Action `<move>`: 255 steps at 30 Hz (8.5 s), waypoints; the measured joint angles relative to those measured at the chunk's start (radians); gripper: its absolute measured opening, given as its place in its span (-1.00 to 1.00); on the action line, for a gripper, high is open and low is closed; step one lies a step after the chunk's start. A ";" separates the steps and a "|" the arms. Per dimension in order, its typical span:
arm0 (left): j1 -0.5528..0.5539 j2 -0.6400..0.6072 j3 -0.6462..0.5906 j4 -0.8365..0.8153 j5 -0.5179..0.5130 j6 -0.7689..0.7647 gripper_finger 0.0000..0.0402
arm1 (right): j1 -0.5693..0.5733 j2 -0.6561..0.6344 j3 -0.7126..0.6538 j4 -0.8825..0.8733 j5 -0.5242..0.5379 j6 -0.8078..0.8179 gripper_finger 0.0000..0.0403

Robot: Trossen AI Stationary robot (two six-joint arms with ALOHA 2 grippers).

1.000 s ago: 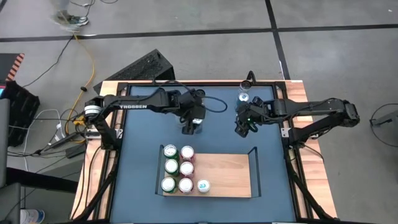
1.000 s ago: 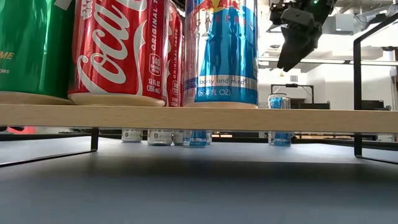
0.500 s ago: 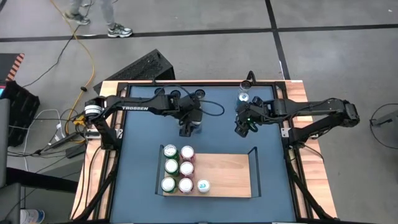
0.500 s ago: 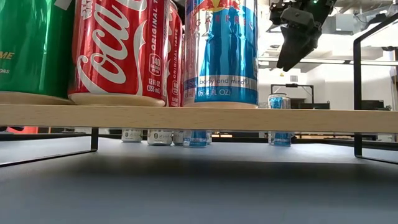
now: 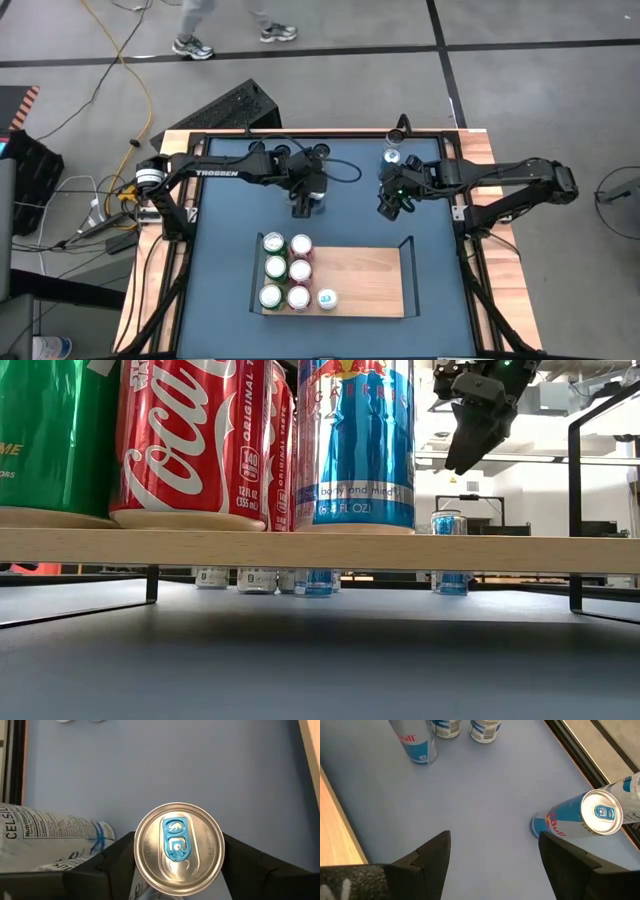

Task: Place canned beverage on shelf
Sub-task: Put the bottom blue soda can on the shelf aligned with the other blue soda can, then put the blue soda can on the shelf aligned with the other blue soda cans

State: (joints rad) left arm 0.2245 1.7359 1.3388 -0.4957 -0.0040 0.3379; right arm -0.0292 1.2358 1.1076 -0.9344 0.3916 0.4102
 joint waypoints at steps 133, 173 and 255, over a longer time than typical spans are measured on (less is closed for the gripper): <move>-0.621 0.263 0.621 -0.428 -0.289 -0.506 0.13 | 0.034 -1.093 -0.377 0.235 -0.271 0.125 0.42; -0.575 0.293 0.654 -0.486 -0.138 -0.492 0.44 | 0.034 -1.093 -0.377 0.228 -0.270 0.140 0.42; -0.043 0.032 1.014 -0.610 -0.030 -0.120 0.45 | -0.624 -0.507 -1.085 1.311 -0.235 -0.343 0.42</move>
State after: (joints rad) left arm 0.1818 1.7676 2.3531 -1.1054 -0.0342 0.2179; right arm -0.6536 0.7289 0.0225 0.3765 0.1563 0.0669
